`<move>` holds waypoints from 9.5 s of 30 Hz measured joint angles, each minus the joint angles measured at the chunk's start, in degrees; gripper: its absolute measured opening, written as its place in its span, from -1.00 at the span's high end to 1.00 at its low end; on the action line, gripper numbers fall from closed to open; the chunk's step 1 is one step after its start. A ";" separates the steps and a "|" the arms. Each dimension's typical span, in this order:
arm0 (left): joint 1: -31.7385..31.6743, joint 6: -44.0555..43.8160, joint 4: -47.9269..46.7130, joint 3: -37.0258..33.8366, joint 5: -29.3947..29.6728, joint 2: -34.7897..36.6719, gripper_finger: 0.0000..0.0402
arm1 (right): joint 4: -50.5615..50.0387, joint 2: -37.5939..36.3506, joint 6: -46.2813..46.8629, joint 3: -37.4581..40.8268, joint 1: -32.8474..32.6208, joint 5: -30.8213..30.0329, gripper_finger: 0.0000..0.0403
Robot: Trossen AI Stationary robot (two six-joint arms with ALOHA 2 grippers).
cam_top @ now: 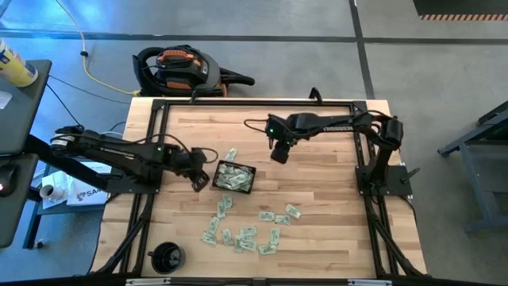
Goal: Pick and place Stevia / Truvia into bins
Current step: Put the green stevia packet into the black basket
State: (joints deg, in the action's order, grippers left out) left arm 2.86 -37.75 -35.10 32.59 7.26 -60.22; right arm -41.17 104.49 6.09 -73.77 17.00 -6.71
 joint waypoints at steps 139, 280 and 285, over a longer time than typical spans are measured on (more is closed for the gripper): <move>33.21 -45.40 -34.90 32.54 8.11 -23.42 -0.41 | 10.13 -6.91 31.77 22.59 -36.39 0.65 0.92; 0.89 17.99 -9.98 62.86 7.25 -55.39 -0.30 | -30.69 -34.53 42.74 16.97 -30.30 -19.60 -0.37; 2.36 17.57 -23.37 72.13 7.65 -55.37 -0.21 | -21.15 -34.53 36.20 17.98 -30.36 -11.70 -0.37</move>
State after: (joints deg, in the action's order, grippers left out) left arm 5.22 -20.18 -58.47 104.71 14.91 -115.59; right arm -62.32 69.96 42.29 -55.80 -13.36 -18.40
